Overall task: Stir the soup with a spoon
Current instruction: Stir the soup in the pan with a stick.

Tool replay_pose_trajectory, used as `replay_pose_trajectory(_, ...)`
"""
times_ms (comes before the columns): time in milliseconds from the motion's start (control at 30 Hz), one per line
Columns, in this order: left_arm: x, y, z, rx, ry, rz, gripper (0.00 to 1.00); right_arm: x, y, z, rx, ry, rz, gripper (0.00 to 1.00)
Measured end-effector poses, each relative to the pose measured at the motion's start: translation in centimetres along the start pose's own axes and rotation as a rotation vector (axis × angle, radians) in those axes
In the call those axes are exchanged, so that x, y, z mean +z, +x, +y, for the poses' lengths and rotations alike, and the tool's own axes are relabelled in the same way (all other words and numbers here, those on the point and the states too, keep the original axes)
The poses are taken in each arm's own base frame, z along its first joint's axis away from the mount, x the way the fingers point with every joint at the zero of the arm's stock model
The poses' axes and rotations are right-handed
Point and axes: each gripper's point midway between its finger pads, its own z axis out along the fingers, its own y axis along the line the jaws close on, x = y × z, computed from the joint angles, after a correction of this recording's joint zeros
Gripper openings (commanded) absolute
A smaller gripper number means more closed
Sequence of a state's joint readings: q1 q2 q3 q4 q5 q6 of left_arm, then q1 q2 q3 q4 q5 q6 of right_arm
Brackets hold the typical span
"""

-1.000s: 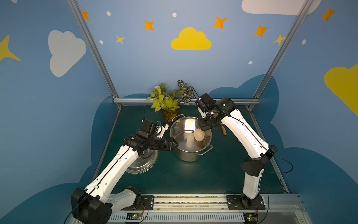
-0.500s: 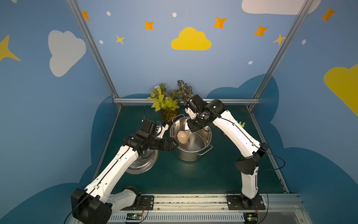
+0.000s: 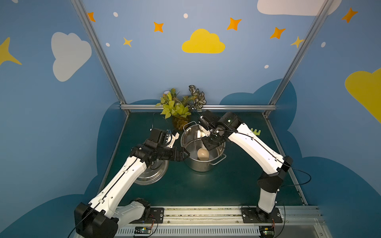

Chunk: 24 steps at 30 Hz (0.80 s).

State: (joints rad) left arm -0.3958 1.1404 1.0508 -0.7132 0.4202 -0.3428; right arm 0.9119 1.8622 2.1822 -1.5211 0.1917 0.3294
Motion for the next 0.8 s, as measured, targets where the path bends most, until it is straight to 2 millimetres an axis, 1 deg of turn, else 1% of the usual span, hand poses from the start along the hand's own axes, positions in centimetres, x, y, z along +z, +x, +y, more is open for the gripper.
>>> replay_pose_trajectory(67,0.2,0.1,0.1,-0.003,0.003,0.003,1.00,-0.5,0.1,-1.1,0.015,0.030,-0.010,0.00)
replay_pose_trajectory(200,0.3,0.1,-0.1,0.000,0.010,0.001,1.00,-0.7,-0.4,-3.0,0.052,0.071,-0.030,0.00)
replay_pose_trajectory(267,0.4,0.1,-0.1,0.001,0.013,0.004,1.00,-0.7,-1.1,-4.0,0.077,0.089,-0.038,0.00)
replay_pose_trajectory(400,0.8,0.1,0.0,-0.003,0.013,0.017,1.00,-0.4,-2.7,-4.8,0.099,0.094,-0.059,0.00)
replay_pose_trajectory(467,1.0,0.1,0.1,-0.006,0.013,0.024,1.00,0.0,-3.5,-4.7,0.098,0.090,-0.066,0.00)
replay_pose_trajectory(533,1.1,0.1,0.2,-0.009,0.012,0.028,1.00,0.3,-4.0,-4.2,0.091,0.071,-0.067,0.00)
replay_pose_trajectory(800,1.3,-0.1,0.1,-0.010,0.014,0.033,1.00,1.7,-4.9,-0.9,0.044,-0.051,-0.054,0.00)
